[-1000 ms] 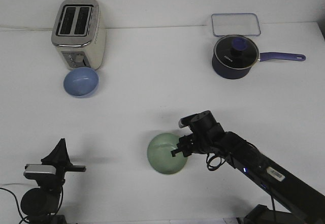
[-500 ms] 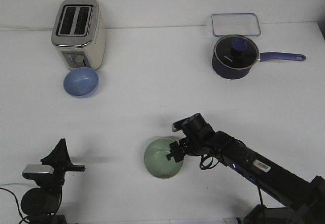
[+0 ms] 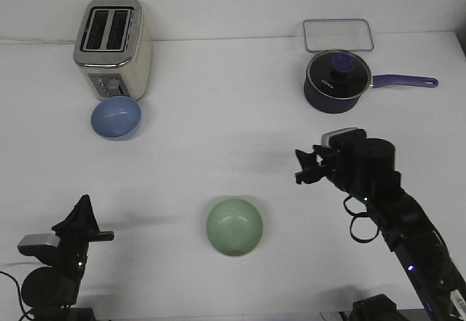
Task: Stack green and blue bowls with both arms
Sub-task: 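Open the right gripper and withdraw it from the green bowl, then reach the left gripper to the light blue bowl and grasp its rim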
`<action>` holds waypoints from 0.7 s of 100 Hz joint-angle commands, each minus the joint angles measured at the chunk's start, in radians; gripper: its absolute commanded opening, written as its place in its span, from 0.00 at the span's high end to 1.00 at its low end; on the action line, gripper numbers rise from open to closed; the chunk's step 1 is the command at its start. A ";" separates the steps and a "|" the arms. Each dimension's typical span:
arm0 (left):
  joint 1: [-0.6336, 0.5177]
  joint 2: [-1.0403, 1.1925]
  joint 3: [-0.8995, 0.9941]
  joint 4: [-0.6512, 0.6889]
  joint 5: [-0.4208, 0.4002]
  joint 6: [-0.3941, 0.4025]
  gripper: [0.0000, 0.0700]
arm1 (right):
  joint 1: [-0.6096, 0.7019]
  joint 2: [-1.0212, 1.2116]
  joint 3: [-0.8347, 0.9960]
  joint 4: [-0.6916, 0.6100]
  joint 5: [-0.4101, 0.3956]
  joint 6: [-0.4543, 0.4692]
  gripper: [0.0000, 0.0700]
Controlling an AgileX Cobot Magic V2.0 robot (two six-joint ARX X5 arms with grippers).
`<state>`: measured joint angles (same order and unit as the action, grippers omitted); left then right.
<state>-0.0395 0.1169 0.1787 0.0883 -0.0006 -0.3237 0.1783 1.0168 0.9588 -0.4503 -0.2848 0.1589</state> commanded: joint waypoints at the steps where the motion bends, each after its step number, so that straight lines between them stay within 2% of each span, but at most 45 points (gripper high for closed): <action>1: 0.000 0.093 0.077 -0.008 -0.003 -0.059 0.98 | -0.045 -0.026 -0.014 0.027 -0.004 -0.049 0.53; 12: 0.001 0.307 0.223 -0.053 -0.003 -0.063 0.98 | -0.094 -0.101 -0.095 0.113 -0.003 -0.052 0.53; 25: 0.002 0.632 0.472 -0.179 -0.003 -0.049 0.98 | -0.118 -0.193 -0.225 0.195 -0.002 -0.051 0.53; 38: 0.015 0.925 0.727 -0.309 0.000 0.003 0.96 | -0.119 -0.269 -0.339 0.233 -0.002 -0.036 0.53; 43: 0.021 1.019 0.813 -0.339 0.001 0.005 0.84 | -0.120 -0.289 -0.367 0.232 -0.002 -0.032 0.53; 54: 0.031 1.194 0.977 -0.383 0.001 0.006 0.37 | -0.120 -0.311 -0.401 0.229 -0.003 -0.032 0.53; 58: 0.038 1.250 1.027 -0.391 0.002 0.012 0.27 | -0.120 -0.311 -0.404 0.227 -0.003 -0.032 0.53; 70: 0.064 1.397 1.158 -0.423 0.002 0.037 0.24 | -0.120 -0.311 -0.404 0.231 -0.003 -0.032 0.53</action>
<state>0.0097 1.4391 1.2697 -0.3180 0.0017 -0.3119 0.0578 0.7025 0.5541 -0.2340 -0.2863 0.1234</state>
